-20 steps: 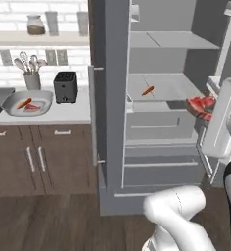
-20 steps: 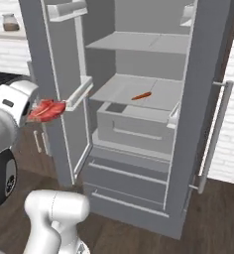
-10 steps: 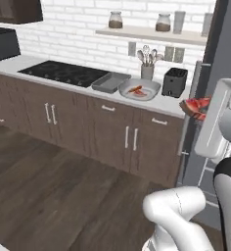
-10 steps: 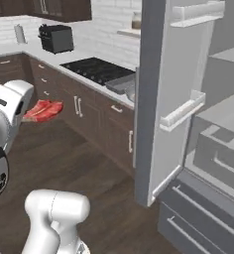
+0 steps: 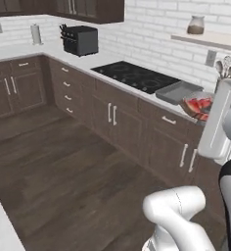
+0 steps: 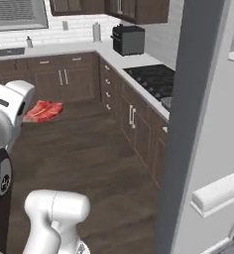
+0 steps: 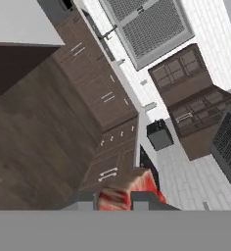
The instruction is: Place one carrot and one steak in each tupperware on the nearby counter, to pack two identical lunches.
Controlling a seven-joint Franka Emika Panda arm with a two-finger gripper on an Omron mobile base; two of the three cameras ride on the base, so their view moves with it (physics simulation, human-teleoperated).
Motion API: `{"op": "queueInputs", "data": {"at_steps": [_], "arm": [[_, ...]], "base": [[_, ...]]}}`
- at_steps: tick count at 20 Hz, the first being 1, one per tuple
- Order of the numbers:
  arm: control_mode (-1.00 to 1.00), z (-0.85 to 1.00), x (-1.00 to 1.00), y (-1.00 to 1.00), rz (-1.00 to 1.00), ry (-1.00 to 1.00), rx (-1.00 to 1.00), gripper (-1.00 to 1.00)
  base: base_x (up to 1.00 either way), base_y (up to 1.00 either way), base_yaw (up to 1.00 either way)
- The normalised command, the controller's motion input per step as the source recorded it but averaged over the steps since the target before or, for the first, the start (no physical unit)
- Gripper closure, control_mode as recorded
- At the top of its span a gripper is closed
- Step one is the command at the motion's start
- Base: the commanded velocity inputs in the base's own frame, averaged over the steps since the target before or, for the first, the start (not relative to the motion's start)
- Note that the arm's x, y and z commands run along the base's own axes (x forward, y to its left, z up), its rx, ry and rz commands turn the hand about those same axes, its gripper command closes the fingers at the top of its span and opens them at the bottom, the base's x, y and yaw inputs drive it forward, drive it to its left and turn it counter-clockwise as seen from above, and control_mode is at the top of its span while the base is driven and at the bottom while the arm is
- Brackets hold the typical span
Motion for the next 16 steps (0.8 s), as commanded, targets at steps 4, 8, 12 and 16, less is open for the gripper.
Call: {"op": "queueInputs", "data": {"at_steps": [4, 8, 12, 16], "arm": [[1.00, 0.00, 0.00, 0.00, 0.00, 0.00, 0.00, 1.00], [1.00, 0.00, 0.00, 0.00, 0.00, 0.00, 0.00, 1.00], [1.00, 0.00, 0.00, 0.00, 0.00, 0.00, 0.00, 1.00], [1.00, 0.00, 0.00, 0.00, 0.00, 0.00, 0.00, 1.00]], "base": [[1.00, -0.54, 0.06], [1.00, -0.22, -0.18], [1.00, 0.11, -0.37], [1.00, 0.46, -0.44]]}}
